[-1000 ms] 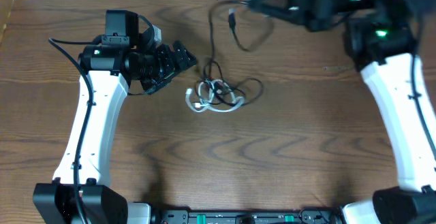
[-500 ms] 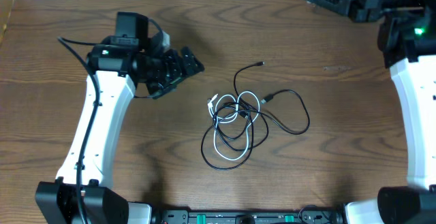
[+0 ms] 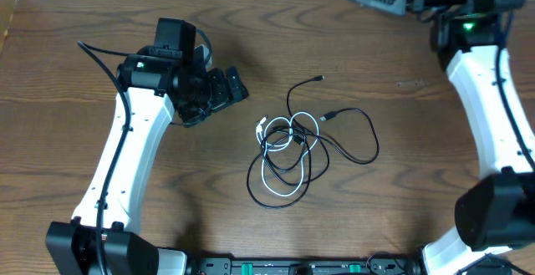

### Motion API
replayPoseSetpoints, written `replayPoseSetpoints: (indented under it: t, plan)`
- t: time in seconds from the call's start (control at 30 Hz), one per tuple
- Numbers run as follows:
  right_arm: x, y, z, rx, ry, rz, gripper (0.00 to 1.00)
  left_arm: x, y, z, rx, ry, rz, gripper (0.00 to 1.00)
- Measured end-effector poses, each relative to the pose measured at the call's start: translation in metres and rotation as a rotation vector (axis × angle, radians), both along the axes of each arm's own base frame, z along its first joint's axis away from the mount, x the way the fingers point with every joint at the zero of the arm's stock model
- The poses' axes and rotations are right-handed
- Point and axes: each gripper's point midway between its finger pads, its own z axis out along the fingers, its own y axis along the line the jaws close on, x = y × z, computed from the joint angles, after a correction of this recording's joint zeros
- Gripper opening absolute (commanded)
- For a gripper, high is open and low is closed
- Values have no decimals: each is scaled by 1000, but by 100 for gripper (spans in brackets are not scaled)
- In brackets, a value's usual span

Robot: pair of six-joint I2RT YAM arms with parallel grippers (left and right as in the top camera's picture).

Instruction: Untangle cables

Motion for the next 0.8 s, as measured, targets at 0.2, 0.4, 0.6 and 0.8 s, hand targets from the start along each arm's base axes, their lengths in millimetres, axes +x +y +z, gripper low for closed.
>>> replayPoseSetpoints:
  t: [0.2, 0.4, 0.6, 0.8]
  plan:
    - [10, 7, -58, -3, 80, 0, 99, 1, 4, -1, 25, -5, 8, 98]
    - [38, 7, -68, 55, 124, -154, 99, 2, 6, -2, 34, -8, 11, 98]
    - [86, 3, -87, 59, 202, -425, 99, 3, 6, -2, 37, -10, 13, 98]
    - [101, -11, -214, -351, 401, -732, 99, -2, 7, -3, 40, 11, 12, 98]
